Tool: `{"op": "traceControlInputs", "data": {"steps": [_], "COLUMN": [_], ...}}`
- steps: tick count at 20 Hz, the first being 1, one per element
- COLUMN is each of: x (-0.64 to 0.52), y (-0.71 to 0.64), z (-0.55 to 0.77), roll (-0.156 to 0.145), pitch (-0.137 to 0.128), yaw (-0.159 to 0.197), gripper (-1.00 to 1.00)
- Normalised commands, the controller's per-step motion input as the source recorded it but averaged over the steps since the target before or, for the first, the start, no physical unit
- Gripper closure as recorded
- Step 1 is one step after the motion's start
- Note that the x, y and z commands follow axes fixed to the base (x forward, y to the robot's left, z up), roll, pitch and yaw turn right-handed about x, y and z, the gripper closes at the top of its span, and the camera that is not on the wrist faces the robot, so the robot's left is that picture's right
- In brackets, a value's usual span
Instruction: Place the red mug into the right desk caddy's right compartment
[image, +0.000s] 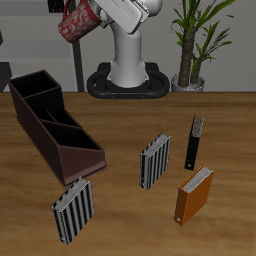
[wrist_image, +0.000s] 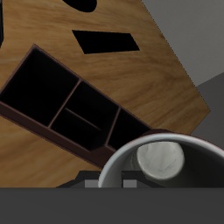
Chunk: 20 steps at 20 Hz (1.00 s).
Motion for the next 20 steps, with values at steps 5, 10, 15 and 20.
{"op": "traceControlInputs", "data": {"steps": [5,10,15,20], "x": [0.05,0.07,0.05,-0.06], "y": [-0.17,-0.14,-0.13,-0.12], "z": [-0.12,-0.12,-0.11,-0.19], "roll": [-0.023,-0.007,0.044,0.126], "pitch": [0.022,0.01,0.019,0.05], "yaw": [0.033,0.056,0.047,0.116], "gripper": [1.0,1.0,1.0,1.0]}}
